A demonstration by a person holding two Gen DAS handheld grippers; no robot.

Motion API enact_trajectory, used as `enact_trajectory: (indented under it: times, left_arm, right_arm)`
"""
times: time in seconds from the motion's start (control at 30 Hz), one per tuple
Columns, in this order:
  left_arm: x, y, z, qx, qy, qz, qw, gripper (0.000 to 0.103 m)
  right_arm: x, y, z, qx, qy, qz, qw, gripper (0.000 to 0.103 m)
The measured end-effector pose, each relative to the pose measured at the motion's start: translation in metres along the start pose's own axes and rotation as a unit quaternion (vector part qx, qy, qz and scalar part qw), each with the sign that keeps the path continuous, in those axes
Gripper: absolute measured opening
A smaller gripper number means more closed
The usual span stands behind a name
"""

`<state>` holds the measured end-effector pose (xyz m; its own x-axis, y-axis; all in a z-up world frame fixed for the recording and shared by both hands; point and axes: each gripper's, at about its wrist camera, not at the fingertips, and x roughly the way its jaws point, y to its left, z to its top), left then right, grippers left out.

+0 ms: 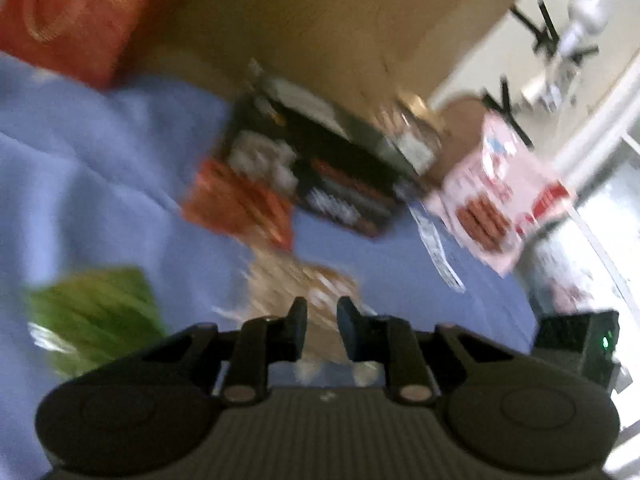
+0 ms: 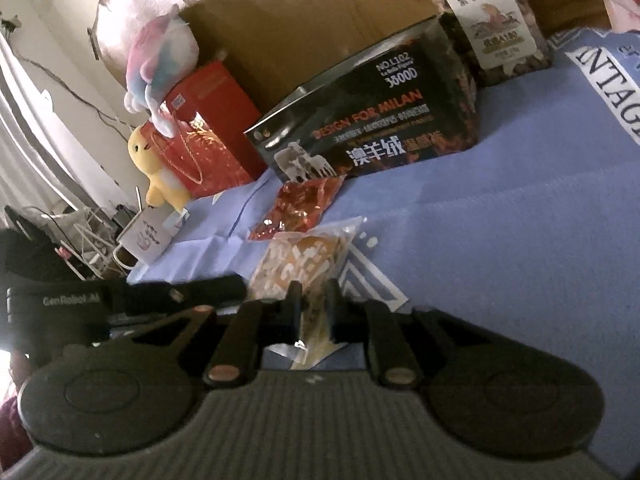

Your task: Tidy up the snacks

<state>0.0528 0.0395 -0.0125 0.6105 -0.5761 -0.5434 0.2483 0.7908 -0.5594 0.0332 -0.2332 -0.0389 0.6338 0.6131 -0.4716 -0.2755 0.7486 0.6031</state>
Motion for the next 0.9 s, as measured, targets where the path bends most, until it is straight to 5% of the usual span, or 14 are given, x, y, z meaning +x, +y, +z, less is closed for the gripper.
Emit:
enact_trajectory:
  times: [0.03, 0.13, 0.33, 0.5, 0.63, 0.9]
  left_arm:
    - [-0.004, 0.005, 0.002, -0.007, -0.009, 0.006, 0.9999, 0.021]
    - [-0.002, 0.021, 0.007, -0.037, -0.002, 0.031, 0.9988, 0.046]
    - [0.009, 0.019, 0.001, -0.011, 0.001, 0.047, 0.9989, 0.042]
    - [0.010, 0.018, -0.002, -0.008, -0.002, 0.043, 0.9991, 0.041]
    - [0.009, 0.017, -0.003, -0.003, -0.001, 0.041, 0.9991, 0.041]
    - [-0.006, 0.021, 0.013, -0.053, 0.001, -0.050, 0.9973, 0.056]
  right_arm:
    - [-0.002, 0.000, 0.001, -0.001, -0.007, 0.004, 1.000, 0.012]
    - [-0.008, 0.007, 0.003, -0.019, -0.031, 0.009, 0.999, 0.011]
    - [-0.005, 0.019, 0.004, -0.035, -0.025, 0.035, 0.998, 0.011]
    - [0.013, 0.018, 0.007, 0.004, 0.016, 0.059, 0.998, 0.026]
    - [0.031, 0.019, -0.002, 0.023, 0.057, 0.075, 0.995, 0.017]
    - [-0.002, 0.002, 0.018, 0.089, 0.011, 0.131, 0.987, 0.013]
